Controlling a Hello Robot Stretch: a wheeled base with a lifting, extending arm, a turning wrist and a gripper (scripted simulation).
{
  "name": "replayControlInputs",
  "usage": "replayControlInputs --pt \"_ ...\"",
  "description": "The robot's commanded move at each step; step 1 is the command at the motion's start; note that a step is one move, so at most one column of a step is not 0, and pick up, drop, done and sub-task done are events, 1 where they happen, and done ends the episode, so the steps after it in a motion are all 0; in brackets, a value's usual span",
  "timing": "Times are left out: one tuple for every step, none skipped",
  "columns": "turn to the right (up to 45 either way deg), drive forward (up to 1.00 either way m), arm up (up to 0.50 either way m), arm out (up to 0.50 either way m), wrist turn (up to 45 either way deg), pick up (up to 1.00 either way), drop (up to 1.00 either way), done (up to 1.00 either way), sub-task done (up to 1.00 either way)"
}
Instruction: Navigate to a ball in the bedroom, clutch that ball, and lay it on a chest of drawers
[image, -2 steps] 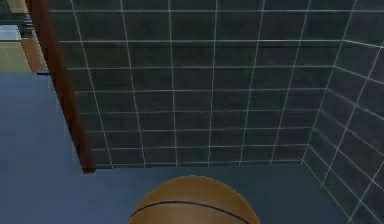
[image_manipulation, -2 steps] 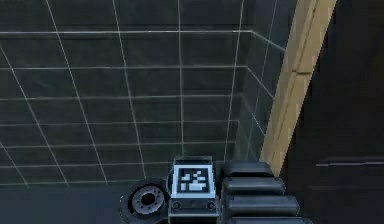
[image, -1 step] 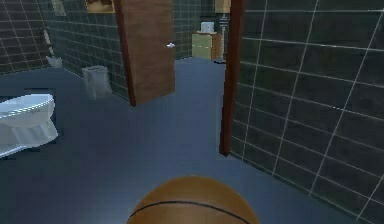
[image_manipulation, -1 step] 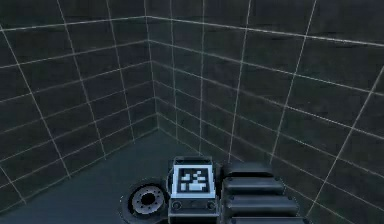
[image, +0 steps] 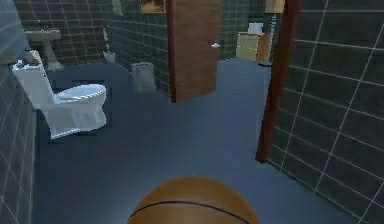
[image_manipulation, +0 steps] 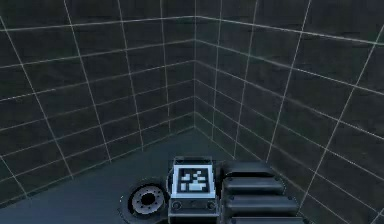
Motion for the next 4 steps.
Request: replayControlInputs --pt "0.0 1.0 0.0 0.0 0.0 0.0 0.0 0.0 0.0" --pt "-3.0 0.0 0.0 0.0 0.0 0.0 0.0 0.0 0.0" --pt "0.0 0.6 0.0 0.0 0.0 0.0 0.0 0.0 0.0" --pt "18.0 0.0 0.0 0.0 0.0 0.0 0.0 0.0 0.0"
